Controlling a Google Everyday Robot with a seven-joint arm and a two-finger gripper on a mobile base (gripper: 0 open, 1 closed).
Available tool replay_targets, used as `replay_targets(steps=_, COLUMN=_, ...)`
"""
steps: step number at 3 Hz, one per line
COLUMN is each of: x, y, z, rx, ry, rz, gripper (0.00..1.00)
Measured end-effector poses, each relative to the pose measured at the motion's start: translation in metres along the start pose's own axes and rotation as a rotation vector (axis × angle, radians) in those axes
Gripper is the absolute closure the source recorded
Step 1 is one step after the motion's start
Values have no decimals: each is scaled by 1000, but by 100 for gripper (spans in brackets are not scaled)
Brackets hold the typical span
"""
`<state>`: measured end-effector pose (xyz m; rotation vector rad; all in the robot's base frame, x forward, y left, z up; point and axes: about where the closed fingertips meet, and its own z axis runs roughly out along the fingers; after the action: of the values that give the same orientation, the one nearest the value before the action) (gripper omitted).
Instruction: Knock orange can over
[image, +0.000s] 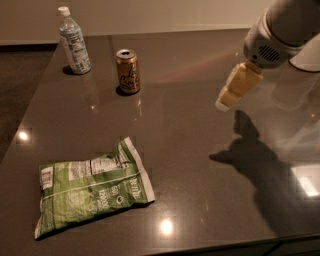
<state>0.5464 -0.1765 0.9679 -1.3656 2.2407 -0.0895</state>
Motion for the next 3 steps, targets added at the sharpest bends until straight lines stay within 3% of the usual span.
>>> replay_targets(steps=2, x=-56, y=-41, z=58, rx=35, ry=-98, rz=152, gripper=0)
replay_targets(steps=3, x=-86, y=-42, z=82, rx=7, ry=-144, rz=174, gripper=0)
